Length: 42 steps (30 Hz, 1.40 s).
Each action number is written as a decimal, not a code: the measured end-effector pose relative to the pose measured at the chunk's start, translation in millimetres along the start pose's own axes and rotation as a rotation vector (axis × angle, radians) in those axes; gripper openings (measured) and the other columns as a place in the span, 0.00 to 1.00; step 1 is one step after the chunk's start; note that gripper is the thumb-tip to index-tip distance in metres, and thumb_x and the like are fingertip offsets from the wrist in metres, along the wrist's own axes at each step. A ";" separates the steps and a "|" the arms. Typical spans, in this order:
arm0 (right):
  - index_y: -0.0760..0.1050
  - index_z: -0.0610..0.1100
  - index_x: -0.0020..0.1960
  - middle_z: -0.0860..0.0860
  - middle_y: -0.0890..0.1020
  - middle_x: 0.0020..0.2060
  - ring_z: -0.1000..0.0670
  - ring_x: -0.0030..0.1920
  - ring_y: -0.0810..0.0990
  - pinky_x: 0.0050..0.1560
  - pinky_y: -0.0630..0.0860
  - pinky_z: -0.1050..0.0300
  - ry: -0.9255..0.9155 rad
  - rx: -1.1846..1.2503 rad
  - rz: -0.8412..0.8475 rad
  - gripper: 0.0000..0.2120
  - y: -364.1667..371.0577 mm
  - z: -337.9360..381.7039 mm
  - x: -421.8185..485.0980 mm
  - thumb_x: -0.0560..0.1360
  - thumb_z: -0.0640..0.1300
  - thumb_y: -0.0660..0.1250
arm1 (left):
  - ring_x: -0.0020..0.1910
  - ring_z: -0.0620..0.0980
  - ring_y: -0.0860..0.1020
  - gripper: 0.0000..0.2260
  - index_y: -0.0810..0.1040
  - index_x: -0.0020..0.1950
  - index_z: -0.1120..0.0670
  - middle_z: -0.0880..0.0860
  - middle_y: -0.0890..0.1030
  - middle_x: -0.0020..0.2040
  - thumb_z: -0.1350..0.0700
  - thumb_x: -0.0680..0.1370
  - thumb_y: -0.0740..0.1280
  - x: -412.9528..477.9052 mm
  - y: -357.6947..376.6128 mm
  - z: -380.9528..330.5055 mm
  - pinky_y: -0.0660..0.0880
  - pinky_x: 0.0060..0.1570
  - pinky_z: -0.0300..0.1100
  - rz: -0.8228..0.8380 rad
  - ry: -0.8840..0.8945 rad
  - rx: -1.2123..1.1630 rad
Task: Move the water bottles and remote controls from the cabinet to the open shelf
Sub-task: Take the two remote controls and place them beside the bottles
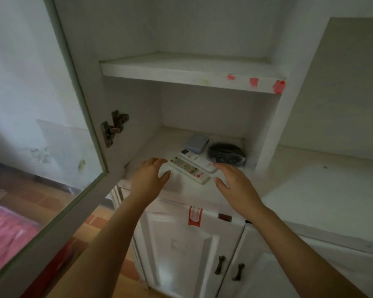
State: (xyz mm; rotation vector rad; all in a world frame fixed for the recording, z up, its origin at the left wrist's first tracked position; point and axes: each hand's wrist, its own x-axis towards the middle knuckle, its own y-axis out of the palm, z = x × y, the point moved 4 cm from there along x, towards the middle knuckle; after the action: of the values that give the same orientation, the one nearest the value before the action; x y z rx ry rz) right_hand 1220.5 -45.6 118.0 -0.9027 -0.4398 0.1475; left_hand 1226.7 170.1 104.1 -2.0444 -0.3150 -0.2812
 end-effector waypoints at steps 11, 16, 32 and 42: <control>0.64 0.43 0.68 0.43 0.70 0.67 0.44 0.65 0.69 0.64 0.66 0.53 0.190 -0.046 0.036 0.20 29.6 -28.5 53.5 0.78 0.43 0.59 | 0.62 0.57 0.71 0.18 0.70 0.65 0.54 0.57 0.71 0.65 0.53 0.76 0.63 49.6 41.8 17.0 0.70 0.58 0.49 0.175 -0.061 -0.069; 0.65 0.41 0.68 0.41 0.71 0.65 0.43 0.64 0.70 0.64 0.67 0.52 0.223 -0.026 0.082 0.20 44.9 -40.0 70.8 0.77 0.43 0.61 | 0.59 0.60 0.72 0.21 0.68 0.66 0.55 0.60 0.75 0.61 0.49 0.76 0.62 64.9 58.7 14.9 0.69 0.55 0.49 0.210 -0.117 -0.063; 0.65 0.40 0.68 0.41 0.72 0.64 0.42 0.64 0.69 0.63 0.67 0.51 0.204 -0.047 0.079 0.23 57.2 -51.5 86.8 0.75 0.42 0.65 | 0.58 0.57 0.71 0.16 0.74 0.58 0.57 0.57 0.77 0.57 0.49 0.75 0.63 78.3 71.3 11.4 0.66 0.55 0.48 0.125 -0.122 -0.074; 0.63 0.42 0.69 0.41 0.71 0.63 0.42 0.64 0.68 0.63 0.68 0.52 0.213 -0.081 0.071 0.25 54.8 -51.3 79.3 0.74 0.42 0.65 | 0.63 0.58 0.68 0.17 0.71 0.63 0.55 0.57 0.74 0.63 0.50 0.77 0.60 85.9 72.0 15.6 0.65 0.59 0.52 0.244 -0.135 -0.007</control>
State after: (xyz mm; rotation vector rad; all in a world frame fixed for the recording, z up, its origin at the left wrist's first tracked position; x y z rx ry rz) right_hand 1317.2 -24.9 71.7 -1.0023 -0.2172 0.0975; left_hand 1332.7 159.6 65.9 -2.0883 -0.1440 0.0057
